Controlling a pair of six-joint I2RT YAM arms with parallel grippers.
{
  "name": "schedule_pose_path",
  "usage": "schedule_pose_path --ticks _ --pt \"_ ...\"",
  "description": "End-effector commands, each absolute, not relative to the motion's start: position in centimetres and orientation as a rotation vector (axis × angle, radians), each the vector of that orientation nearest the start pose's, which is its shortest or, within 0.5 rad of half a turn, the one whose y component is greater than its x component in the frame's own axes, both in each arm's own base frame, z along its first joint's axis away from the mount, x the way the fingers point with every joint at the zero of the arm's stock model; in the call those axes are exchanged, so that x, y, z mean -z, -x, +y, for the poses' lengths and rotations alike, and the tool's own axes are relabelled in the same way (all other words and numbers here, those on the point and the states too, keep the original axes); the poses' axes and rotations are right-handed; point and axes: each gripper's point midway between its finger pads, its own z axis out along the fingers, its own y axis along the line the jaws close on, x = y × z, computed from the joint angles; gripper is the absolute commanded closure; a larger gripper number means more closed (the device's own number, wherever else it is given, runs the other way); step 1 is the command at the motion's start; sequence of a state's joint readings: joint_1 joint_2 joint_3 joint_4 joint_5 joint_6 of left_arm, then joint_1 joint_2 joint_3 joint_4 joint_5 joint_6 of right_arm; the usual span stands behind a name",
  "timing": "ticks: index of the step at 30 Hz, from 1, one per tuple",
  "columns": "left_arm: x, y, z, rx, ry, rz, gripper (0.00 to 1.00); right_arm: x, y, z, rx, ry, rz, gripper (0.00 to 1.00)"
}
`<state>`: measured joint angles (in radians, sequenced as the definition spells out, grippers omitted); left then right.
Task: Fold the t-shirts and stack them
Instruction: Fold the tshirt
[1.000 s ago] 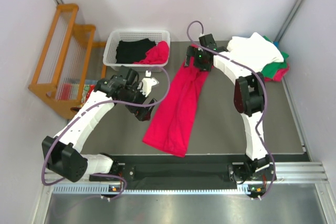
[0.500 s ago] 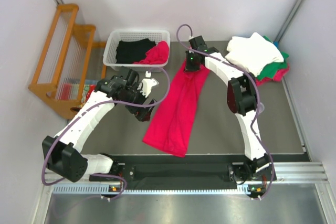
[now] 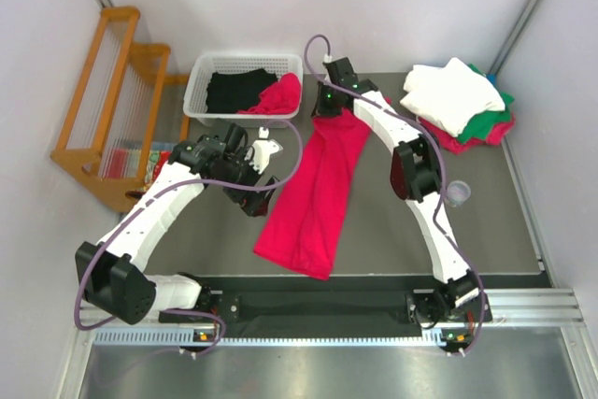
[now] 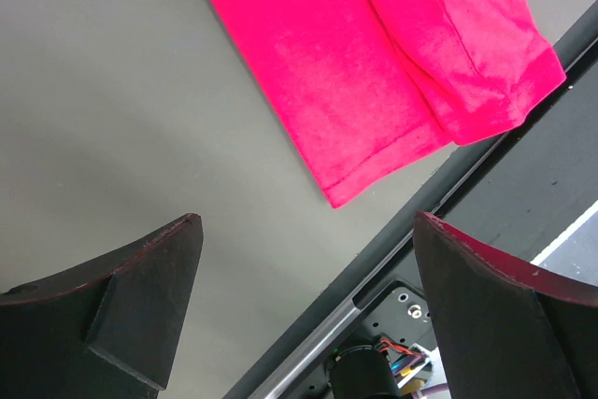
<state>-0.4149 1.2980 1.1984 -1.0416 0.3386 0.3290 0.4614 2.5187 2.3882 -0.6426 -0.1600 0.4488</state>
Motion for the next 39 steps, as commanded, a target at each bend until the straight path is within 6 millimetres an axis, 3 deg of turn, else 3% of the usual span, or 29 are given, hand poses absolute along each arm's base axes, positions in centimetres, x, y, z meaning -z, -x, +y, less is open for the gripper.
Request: schedule_pose_path --ticks 1,2,3,5,7,10,12,17,24,28,39 --pt "-17.1 -22.2 -15.1 0.497 -1.06 2.433 0.01 -8.2 -55.2 32.6 -0.705 0.044 2.439 1.0" --pt "-17.2 -22.2 -15.1 0.496 -1.063 2.431 0.01 -7.6 -54.9 32.6 -0.707 0.045 2.451 0.96" --pt "-17.3 -22.3 -15.1 0.493 -1.064 2.428 0.01 -6.5 -54.4 32.4 -0.698 0.044 2.479 0.74" --pt "-17.5 -22.5 -15.2 0.494 -1.063 2.42 0.01 -5.2 -53.8 31.9 -0.68 0.044 2.513 0.69" --pt "-17.5 -22.5 -15.2 0.497 -1.065 2.425 0.01 -3.7 -53.1 31.3 -0.649 0.034 2.556 0.44" --pt "-17.2 -22.4 -15.2 0.497 -1.069 2.43 0.01 -3.9 -53.2 30.5 -0.629 0.025 2.555 0.21" --pt "-17.1 -22.4 -15.2 0.497 -1.07 2.433 0.01 -6.0 -53.6 30.0 -0.616 0.027 2.517 0.01" --pt "-17.2 -22.4 -15.1 0.49 -1.069 2.427 0.01 -11.5 -54.7 27.8 -0.573 0.004 2.415 0.0" --pt "-16.9 -22.3 -15.2 0.504 -1.071 2.436 0.01 -13.9 -54.9 24.4 -0.481 -0.009 2.377 0.0" --pt "-17.0 -22.4 -15.2 0.5 -1.07 2.434 0.01 -13.9 -55.2 23.2 -0.468 -0.025 2.374 0.01" --pt "-17.0 -22.3 -15.1 0.491 -1.069 2.435 0.01 -8.5 -55.7 21.5 -0.444 -0.07 2.462 0.0"
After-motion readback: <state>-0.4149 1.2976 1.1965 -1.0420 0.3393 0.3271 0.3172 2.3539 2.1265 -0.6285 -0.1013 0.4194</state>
